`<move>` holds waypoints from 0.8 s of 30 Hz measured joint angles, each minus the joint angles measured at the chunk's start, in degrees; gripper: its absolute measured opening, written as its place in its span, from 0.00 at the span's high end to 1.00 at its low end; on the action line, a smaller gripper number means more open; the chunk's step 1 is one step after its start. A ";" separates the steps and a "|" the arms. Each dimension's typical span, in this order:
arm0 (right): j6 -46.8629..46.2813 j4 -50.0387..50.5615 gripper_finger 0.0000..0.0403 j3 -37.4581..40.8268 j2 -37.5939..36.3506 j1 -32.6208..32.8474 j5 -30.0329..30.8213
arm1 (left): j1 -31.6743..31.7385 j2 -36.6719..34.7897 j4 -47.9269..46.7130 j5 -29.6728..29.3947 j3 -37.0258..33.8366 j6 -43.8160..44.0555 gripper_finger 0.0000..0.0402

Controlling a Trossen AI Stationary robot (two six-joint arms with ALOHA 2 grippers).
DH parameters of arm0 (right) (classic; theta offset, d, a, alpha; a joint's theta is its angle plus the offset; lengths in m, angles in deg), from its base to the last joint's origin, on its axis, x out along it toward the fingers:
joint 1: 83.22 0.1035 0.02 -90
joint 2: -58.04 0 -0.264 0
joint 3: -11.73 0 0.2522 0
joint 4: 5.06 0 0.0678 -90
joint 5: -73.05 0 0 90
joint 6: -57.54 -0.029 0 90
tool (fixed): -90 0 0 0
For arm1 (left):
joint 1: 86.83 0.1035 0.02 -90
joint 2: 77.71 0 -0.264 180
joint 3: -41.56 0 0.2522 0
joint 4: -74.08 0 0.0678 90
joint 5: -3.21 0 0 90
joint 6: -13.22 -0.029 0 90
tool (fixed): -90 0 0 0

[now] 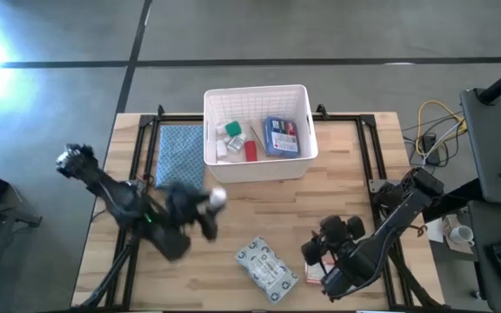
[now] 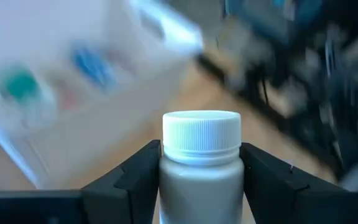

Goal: Pick & place medical supplies in basket/bin
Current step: Put the white pill bottle into the white container, then put the red bandage box into the white container

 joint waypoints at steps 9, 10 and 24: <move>-1.20 -0.45 0.49 -1.91 0.05 -0.12 1.44 | 26.97 -10.47 21.26 18.77 -1.47 -44.97 0.54; -2.06 -0.41 0.49 -2.13 0.05 -0.12 1.44 | 30.45 -10.33 22.55 21.90 -1.88 -47.91 0.52; 3.10 -1.99 0.49 -4.46 0.09 -0.12 -16.76 | 51.01 -2.16 22.16 32.71 -3.77 -55.01 0.31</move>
